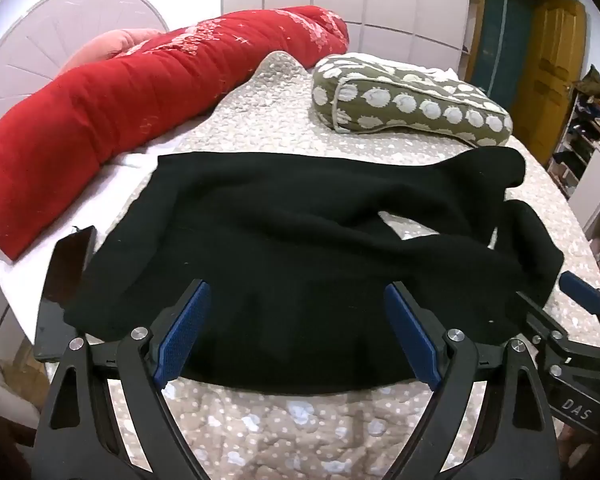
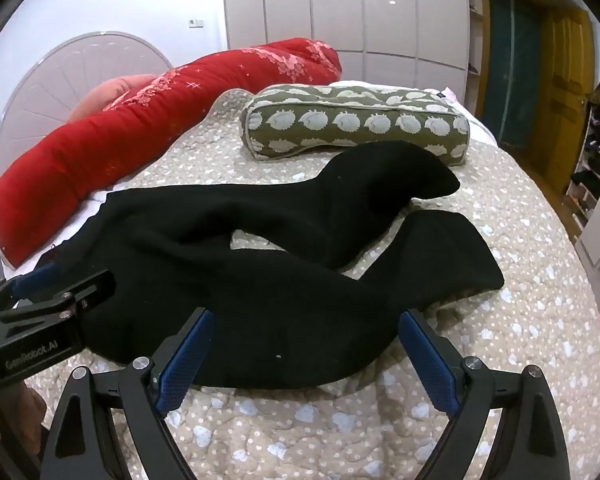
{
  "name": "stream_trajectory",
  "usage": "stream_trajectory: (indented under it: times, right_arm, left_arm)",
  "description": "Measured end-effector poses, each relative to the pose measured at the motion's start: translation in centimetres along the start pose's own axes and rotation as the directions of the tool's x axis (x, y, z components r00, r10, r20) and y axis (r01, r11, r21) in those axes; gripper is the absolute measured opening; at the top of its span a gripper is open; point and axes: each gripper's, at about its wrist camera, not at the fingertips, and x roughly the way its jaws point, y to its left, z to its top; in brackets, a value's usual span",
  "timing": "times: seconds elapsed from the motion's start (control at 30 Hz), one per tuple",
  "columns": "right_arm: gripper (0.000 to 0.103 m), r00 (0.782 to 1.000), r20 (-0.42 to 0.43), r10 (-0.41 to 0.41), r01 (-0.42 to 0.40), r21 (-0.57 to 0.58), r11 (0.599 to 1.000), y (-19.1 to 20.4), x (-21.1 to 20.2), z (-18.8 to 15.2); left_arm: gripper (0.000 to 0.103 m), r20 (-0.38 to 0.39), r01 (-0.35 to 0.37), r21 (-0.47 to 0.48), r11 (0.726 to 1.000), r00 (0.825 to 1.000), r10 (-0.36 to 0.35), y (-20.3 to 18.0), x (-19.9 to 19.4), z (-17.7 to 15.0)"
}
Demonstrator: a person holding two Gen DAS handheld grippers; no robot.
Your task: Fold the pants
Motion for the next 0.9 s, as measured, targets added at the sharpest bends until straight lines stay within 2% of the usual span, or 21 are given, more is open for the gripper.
stream_trajectory:
  times: [0.23,0.9]
  right_arm:
    - [0.092,1.000,-0.004,0.007,-0.007,0.010,1.000,-0.4,0.1,-0.1]
    - [0.092,0.999,-0.024,0.025,-0.025,0.021,0.999,-0.4,0.9,0.0]
  left_arm:
    - [0.089,-0.004,0.040,-0.010,0.999,0.999,-0.040,-0.2,0.0,0.0]
    - [0.089,-0.037,0.012,-0.009,1.000,0.999,-0.012,0.0,1.1,-0.4]
